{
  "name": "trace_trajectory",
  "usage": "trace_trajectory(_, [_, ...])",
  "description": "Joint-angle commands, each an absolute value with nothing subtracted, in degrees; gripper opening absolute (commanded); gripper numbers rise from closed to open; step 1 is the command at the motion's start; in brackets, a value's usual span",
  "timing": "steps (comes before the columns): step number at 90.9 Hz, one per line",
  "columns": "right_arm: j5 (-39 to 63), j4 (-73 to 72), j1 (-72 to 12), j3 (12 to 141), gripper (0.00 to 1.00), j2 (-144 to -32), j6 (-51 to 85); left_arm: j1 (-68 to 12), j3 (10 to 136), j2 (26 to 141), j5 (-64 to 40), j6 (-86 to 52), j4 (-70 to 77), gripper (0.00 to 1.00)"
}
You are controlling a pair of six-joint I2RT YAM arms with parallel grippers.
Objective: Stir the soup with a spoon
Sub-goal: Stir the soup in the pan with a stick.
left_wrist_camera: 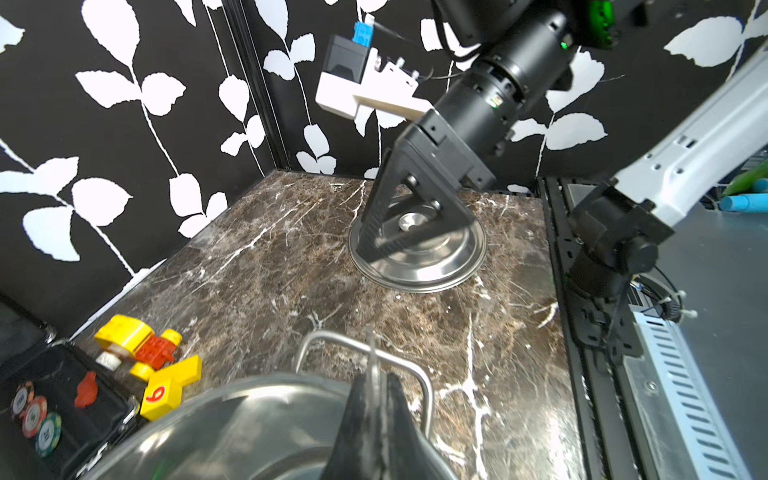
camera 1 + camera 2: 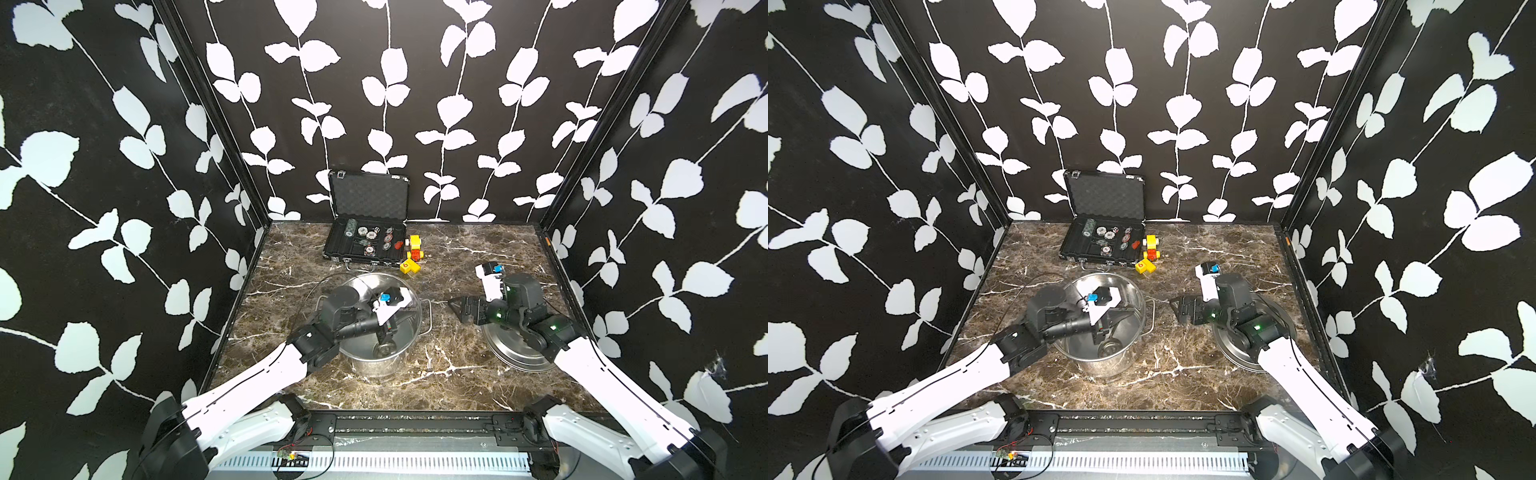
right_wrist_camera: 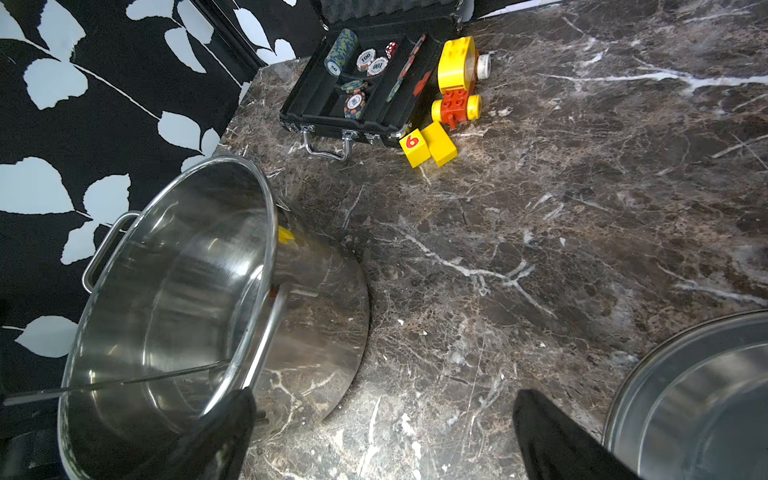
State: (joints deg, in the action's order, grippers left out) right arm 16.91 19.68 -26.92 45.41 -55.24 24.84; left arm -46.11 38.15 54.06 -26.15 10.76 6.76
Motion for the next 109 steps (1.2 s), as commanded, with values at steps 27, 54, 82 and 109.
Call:
trace_trajectory(27, [17.77,16.59,-28.16,46.83,0.99,-56.73,25.58,-46.22,29.67,38.54,-10.19,7.24,3.16,0.0])
trace_trajectory(54, [17.74,16.65,-28.51,47.3,0.99,-57.04,25.32,-44.06,28.26,31.51,5.0,4.45,-0.81,0.0])
trace_trajectory(82, [17.91,16.16,-28.83,48.07,0.99,-58.09,25.31,-36.9,27.66,36.6,15.83,0.73,8.3,0.0])
trace_trajectory(109, [17.24,17.93,-29.03,48.88,0.99,-57.18,24.52,-32.97,32.7,51.53,12.98,0.37,19.18,0.0])
